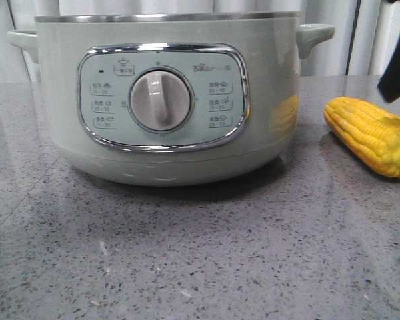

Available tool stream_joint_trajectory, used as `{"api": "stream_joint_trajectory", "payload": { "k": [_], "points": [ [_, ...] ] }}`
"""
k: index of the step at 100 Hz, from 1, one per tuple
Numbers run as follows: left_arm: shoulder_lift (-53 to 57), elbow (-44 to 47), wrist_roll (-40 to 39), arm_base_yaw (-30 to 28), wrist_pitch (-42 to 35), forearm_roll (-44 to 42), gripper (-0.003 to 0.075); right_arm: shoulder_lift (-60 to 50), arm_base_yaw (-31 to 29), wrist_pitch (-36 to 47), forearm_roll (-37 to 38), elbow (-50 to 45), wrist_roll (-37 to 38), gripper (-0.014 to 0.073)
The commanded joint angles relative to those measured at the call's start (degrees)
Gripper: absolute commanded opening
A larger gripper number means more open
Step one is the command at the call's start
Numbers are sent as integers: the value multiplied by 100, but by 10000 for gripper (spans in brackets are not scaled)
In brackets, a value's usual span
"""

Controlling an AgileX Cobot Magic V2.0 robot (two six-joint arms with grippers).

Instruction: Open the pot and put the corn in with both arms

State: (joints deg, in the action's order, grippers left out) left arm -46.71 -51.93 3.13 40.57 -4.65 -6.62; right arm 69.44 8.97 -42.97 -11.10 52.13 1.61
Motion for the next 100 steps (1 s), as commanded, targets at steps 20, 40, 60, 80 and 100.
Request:
{"api": "stream_joint_trajectory", "payload": {
  "k": [20,40,60,80,100],
  "points": [
    [852,189,4,-102,96,-8,-21,917,-6,-63,-87,414,-5,300],
    [1313,701,4,-762,376,-8,-21,1264,-6,-116,-87,414,-5,154],
    [1459,1426,-19,-1539,376,28,-21,1205,-17,-179,-3,418,-5,-70],
    [1459,2080,-29,-2159,102,189,-20,694,-17,-343,48,418,-5,-70],
    [1459,2759,-29,-2799,-486,470,-20,-268,-17,-288,59,427,-5,-70]
  ]
}}
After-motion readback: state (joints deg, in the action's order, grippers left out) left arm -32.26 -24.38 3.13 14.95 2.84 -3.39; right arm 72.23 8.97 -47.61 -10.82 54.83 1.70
